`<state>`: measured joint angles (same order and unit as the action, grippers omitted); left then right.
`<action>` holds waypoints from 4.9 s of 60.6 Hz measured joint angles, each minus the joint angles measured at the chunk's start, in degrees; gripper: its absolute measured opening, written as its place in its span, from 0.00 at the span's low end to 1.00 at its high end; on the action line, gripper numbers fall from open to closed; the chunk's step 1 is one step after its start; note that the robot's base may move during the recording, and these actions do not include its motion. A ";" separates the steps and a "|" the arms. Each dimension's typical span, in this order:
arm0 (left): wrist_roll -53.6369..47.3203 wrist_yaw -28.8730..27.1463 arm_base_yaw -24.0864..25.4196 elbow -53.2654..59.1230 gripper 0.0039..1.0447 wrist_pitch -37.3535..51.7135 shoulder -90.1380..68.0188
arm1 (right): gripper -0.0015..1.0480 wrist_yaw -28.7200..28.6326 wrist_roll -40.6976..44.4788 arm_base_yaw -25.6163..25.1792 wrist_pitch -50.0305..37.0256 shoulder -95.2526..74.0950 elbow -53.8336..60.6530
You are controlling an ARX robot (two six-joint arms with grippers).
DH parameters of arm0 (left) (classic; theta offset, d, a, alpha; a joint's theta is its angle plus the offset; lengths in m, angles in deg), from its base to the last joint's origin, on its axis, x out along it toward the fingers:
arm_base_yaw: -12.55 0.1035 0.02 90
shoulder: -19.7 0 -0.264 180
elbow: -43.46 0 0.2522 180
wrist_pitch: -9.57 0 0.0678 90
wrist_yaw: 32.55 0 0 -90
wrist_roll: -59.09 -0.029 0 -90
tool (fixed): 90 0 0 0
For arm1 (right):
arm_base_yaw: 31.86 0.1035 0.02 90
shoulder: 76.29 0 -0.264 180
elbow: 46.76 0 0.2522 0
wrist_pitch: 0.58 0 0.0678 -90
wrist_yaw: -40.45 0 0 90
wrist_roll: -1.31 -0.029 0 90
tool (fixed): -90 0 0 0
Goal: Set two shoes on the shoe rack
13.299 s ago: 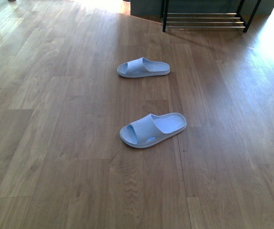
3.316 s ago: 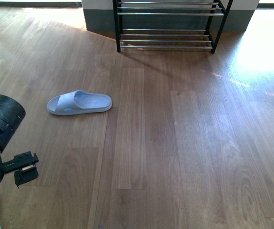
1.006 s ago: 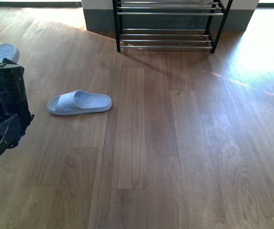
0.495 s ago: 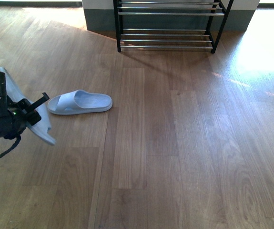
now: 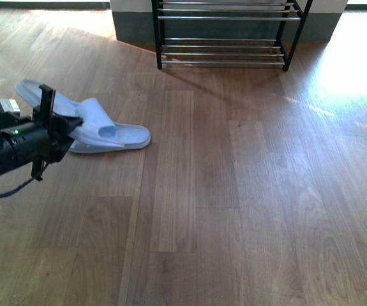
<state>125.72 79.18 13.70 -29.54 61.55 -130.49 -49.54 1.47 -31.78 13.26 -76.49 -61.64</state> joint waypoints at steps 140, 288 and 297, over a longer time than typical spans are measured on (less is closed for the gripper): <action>-4.87 5.84 -0.15 -19.02 0.91 -19.15 -11.82 | 0.91 0.00 0.00 0.00 0.00 0.00 0.00; 5.53 -12.20 -2.84 -17.49 0.08 -52.22 -4.81 | 0.91 0.00 0.00 0.00 0.00 0.00 0.00; 14.19 -12.96 -3.21 -15.91 0.08 -62.53 -3.67 | 0.91 0.00 0.00 0.00 0.00 0.00 0.00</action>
<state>139.91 66.22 10.49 -45.46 -0.99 -134.17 -49.54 1.47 -31.78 13.26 -76.49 -61.64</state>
